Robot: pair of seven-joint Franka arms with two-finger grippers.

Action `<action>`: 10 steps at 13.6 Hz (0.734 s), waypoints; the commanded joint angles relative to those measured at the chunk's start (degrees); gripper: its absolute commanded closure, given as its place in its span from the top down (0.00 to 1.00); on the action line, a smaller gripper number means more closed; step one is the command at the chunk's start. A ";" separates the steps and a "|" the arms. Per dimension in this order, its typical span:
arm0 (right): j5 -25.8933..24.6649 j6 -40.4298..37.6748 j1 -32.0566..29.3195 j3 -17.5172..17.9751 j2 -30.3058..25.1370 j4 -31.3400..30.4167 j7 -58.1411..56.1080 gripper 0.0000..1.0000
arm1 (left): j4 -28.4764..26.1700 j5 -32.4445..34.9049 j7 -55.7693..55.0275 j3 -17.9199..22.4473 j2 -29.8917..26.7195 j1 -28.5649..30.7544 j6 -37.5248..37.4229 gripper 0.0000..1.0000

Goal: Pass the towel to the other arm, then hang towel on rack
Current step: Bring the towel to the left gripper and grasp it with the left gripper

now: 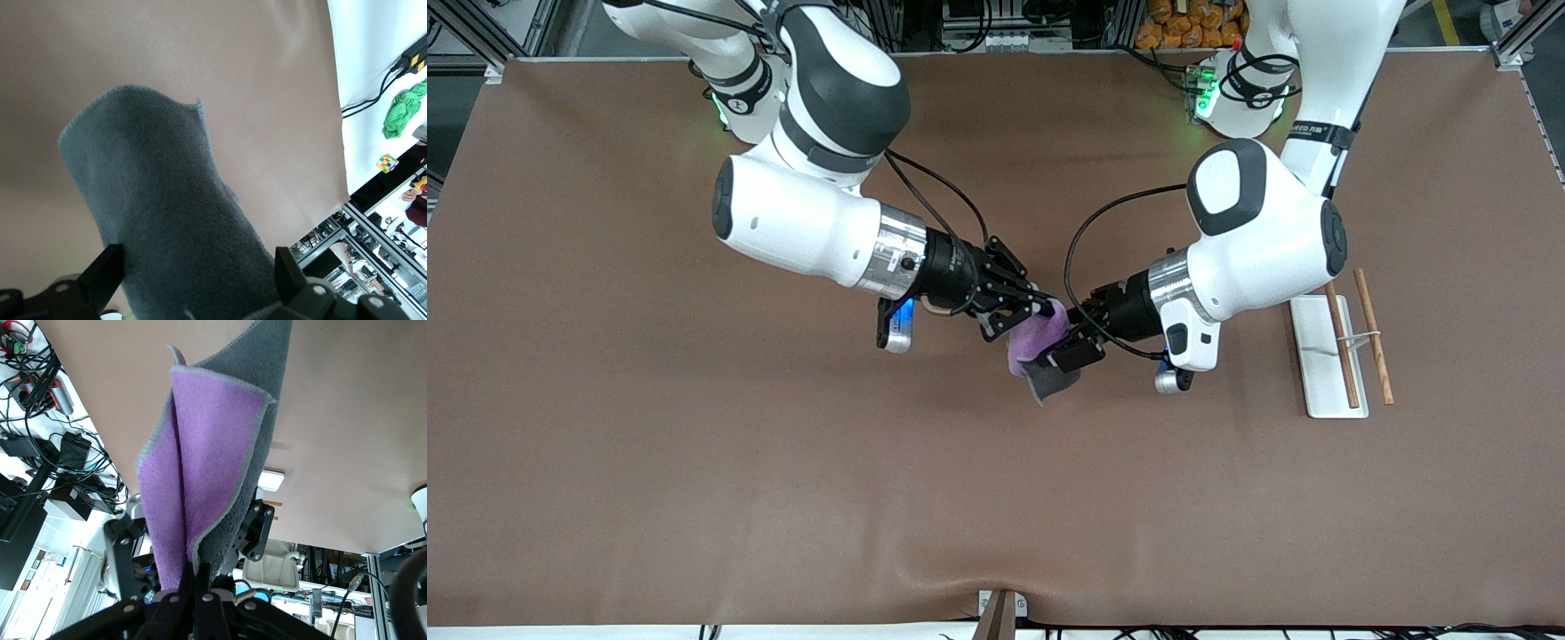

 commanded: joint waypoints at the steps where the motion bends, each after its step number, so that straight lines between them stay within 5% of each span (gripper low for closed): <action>1: 1.41 0.22 0.28 -0.74 -0.17 -0.09 0.68 0.00 | 0.42 -1.15 -0.49 0.03 -0.48 -0.11 0.37 0.71; 3: 1.49 0.22 0.11 -0.74 -0.17 0.00 0.68 0.00 | 0.51 -0.54 -0.14 0.03 -0.48 0.15 0.37 0.15; 4: 1.41 0.22 0.11 -0.74 -0.17 0.00 0.68 0.00 | 0.51 -0.45 0.04 0.03 -0.48 0.15 0.37 0.00; 10: 1.41 -0.13 -0.42 -0.83 -0.43 0.00 0.59 0.00 | 1.48 1.65 1.18 0.47 -1.79 3.12 -2.16 0.00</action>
